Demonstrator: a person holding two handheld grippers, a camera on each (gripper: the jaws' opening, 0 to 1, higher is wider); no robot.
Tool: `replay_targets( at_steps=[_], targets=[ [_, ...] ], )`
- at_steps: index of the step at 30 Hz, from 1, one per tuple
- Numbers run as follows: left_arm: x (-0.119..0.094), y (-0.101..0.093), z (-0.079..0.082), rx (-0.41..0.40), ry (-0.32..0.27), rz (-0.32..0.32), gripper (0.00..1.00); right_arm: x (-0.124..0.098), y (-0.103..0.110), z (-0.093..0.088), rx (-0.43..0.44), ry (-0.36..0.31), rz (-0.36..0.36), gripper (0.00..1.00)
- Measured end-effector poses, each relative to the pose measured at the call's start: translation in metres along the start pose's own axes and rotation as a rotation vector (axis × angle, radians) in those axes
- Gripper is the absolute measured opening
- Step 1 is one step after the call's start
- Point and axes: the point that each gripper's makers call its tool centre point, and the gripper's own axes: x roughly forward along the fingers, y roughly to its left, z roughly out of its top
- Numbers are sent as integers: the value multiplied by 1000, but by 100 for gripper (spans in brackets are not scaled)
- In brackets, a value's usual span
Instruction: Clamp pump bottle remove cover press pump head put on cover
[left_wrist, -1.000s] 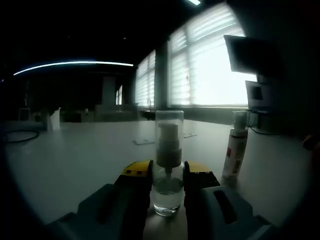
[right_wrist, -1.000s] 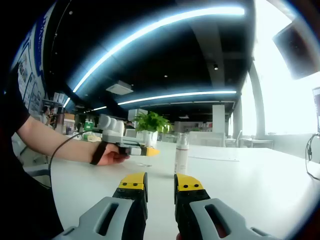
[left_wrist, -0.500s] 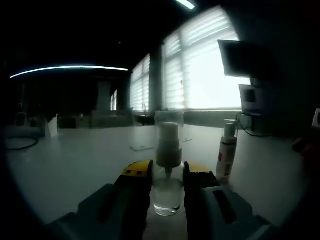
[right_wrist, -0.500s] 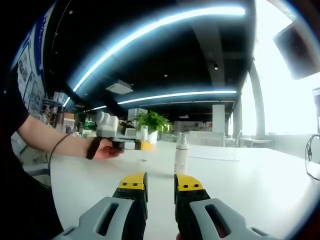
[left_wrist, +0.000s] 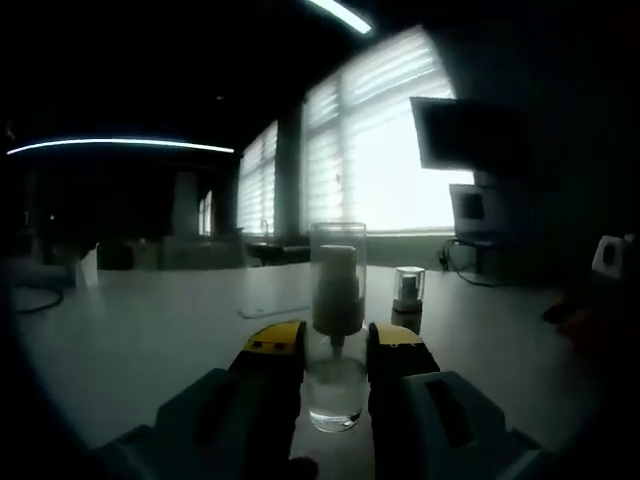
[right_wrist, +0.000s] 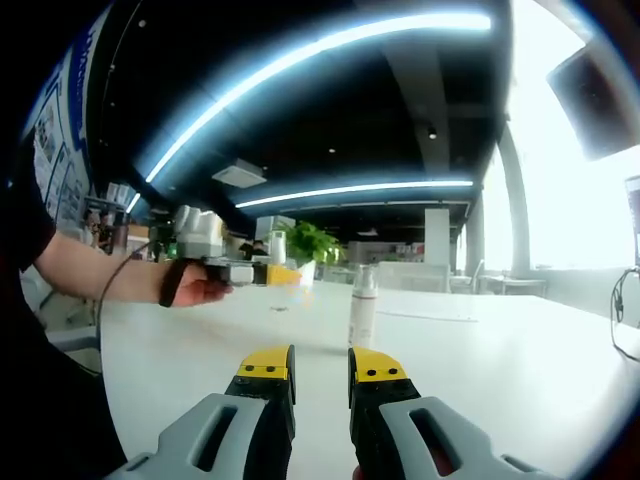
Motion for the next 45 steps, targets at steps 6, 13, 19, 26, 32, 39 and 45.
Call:
replay_targets(
  at_steps=[6,13,19,26,32,39,45],
  targets=[
    [-9,4,1,-28,7,7,16,0,0,-1,-5,2,1,15],
    [-21,-3,5,6,6,-33,16,-1,0,-1,-7,4,1,15],
    [-33,-15,11,31,3,-66,16,0,1,-2,-10,7,3,15],
    [-43,-24,14,28,27,-83,16,0,1,-2,-13,10,1,15],
    [-57,-34,22,25,11,-111,16,0,0,-3,-12,12,2,15],
    [-74,-49,15,11,30,-154,16,1,-1,-4,-13,12,3,15],
    [-81,-56,12,6,33,-171,16,1,-2,-5,-15,15,2,15]
  ],
)
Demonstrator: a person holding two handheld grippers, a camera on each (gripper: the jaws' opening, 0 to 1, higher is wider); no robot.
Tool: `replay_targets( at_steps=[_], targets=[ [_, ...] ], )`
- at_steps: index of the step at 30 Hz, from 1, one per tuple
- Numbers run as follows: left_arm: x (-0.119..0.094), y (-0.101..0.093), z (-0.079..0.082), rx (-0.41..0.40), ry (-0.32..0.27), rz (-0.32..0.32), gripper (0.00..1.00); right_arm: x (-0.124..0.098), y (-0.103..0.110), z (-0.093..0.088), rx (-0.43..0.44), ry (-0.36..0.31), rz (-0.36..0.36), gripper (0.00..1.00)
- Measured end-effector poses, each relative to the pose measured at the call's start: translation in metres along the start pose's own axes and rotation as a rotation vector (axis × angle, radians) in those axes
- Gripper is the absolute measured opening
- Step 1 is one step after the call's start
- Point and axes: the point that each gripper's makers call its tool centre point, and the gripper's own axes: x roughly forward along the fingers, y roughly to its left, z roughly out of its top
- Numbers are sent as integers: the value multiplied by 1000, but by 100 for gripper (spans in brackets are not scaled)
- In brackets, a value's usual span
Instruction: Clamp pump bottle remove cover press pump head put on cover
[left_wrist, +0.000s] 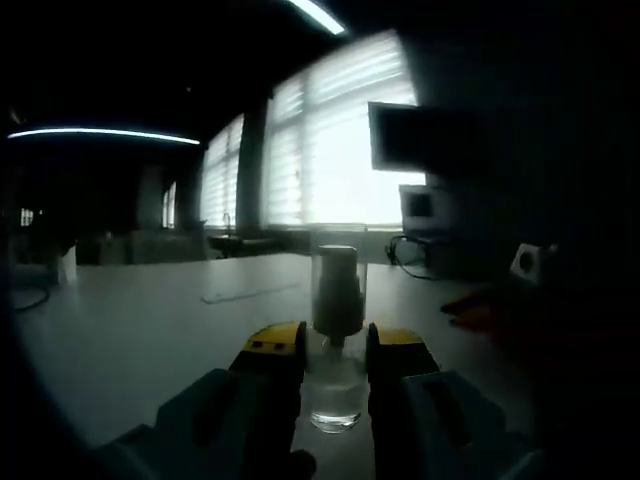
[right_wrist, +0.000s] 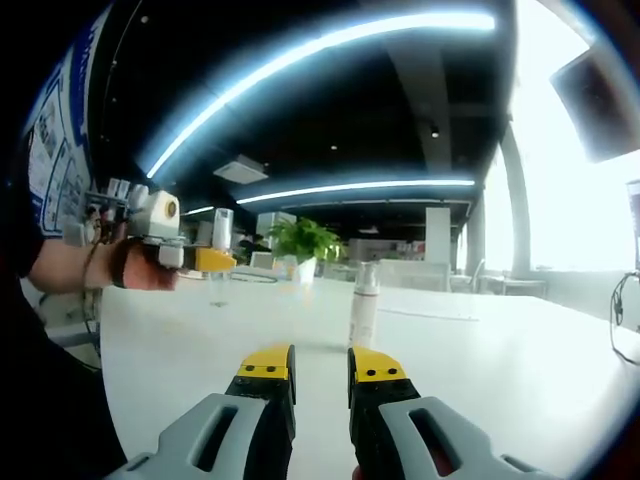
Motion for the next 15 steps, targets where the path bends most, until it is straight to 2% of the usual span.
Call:
replay_targets(
  at_steps=[3,7,12,15],
  targets=[
    [-4,-6,-1,-1,3,-17,16,1,0,0,0,0,0,15],
    [-11,-20,-11,-19,13,-69,16,1,-1,-1,-1,0,0,15],
    [-15,-27,-22,-2,28,-73,16,1,-2,-2,-4,2,-2,15],
    [-19,-34,-24,-38,19,-83,16,1,-3,-2,-3,2,-1,15]
  ],
)
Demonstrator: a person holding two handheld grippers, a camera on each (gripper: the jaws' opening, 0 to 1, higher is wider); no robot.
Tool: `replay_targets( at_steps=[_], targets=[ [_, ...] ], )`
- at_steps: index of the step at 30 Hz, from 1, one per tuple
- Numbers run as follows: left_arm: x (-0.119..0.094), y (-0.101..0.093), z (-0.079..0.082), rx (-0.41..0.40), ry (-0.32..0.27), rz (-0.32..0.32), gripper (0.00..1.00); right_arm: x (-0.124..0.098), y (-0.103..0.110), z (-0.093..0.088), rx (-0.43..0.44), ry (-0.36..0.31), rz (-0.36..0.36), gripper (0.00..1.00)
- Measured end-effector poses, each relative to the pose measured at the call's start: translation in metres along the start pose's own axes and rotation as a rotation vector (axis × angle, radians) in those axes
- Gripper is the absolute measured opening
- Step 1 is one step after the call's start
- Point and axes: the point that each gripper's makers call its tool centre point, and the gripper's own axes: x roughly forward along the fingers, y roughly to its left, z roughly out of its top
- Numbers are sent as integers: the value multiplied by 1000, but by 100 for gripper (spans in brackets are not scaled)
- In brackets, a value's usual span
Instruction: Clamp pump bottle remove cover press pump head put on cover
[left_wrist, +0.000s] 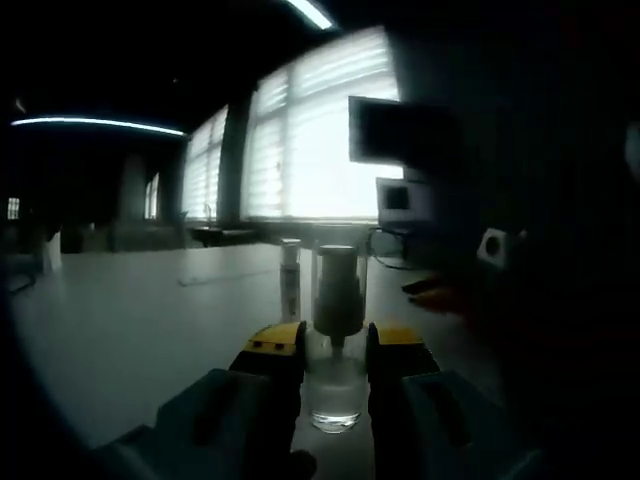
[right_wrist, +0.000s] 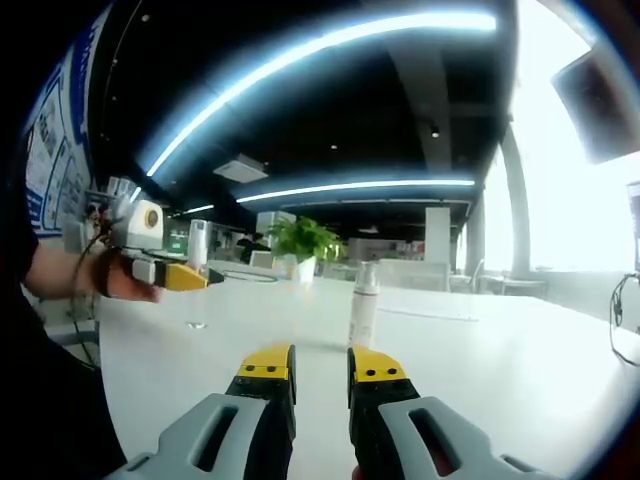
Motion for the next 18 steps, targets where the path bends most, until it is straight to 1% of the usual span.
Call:
replay_targets(
  at_steps=[2,6,13,15,18],
  targets=[
    [-2,-3,-2,-12,-2,-7,16,0,0,0,0,0,0,15],
    [-10,-13,-6,-45,-12,-44,16,0,0,0,-1,-2,-1,15],
    [-17,-27,-14,-1,6,-81,16,0,0,1,-3,-1,-1,15],
    [-18,-31,-14,-16,0,-97,16,0,1,1,-3,-1,-2,15],
    [-20,-32,-15,-15,1,-96,16,0,1,1,-5,1,-2,15]
  ],
)
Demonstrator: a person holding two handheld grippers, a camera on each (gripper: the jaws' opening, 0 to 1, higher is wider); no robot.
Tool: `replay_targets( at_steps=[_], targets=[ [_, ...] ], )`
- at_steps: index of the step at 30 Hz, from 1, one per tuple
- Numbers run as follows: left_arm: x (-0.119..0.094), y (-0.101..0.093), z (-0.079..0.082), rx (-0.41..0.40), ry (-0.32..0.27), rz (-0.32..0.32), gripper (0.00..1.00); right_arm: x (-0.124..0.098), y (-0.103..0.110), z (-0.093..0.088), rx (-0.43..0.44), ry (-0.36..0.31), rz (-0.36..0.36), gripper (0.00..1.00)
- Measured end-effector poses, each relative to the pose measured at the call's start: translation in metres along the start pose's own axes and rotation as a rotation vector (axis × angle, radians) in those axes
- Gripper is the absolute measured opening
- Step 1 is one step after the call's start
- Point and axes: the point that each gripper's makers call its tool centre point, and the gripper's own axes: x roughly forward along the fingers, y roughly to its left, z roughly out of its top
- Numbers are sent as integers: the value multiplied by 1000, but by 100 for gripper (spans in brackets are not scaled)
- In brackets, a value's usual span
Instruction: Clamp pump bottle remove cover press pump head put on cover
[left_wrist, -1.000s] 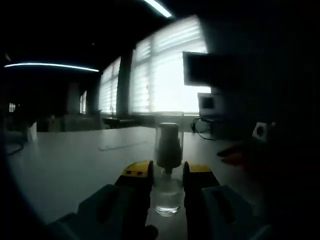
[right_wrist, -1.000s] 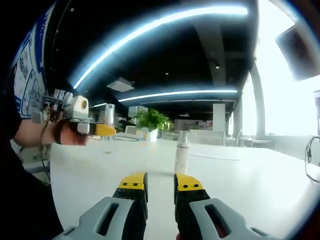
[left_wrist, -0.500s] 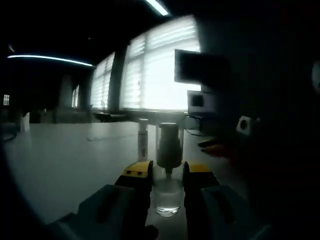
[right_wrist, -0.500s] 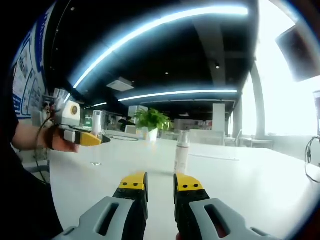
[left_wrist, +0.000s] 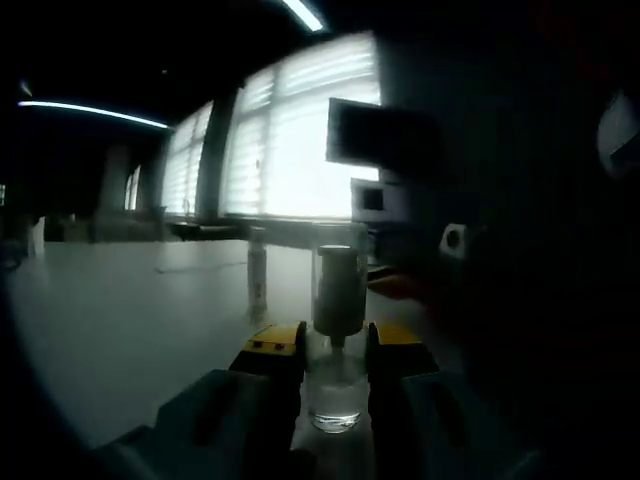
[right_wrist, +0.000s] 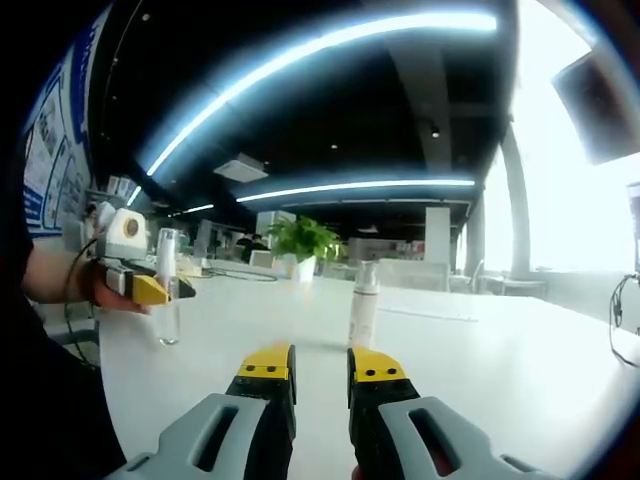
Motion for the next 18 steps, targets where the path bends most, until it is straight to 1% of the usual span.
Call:
replay_targets(
  at_steps=[5,6,8,11,13,15,18],
  targets=[
    [-2,-5,-11,7,33,-2,16,0,0,0,1,1,-1,15],
    [-2,-6,-13,20,42,-2,16,0,0,0,0,1,0,15],
    [-3,-8,-12,30,40,-8,16,0,0,0,-1,2,0,15],
    [-3,-11,-12,21,39,-23,16,0,0,0,-1,2,0,15],
    [-3,-9,-12,18,34,-15,16,0,0,0,-1,0,0,15],
    [-3,-5,-12,24,26,7,16,0,0,1,0,-2,-1,15],
    [-3,-5,-12,28,18,16,16,-1,0,1,1,-4,1,15]
  ],
)
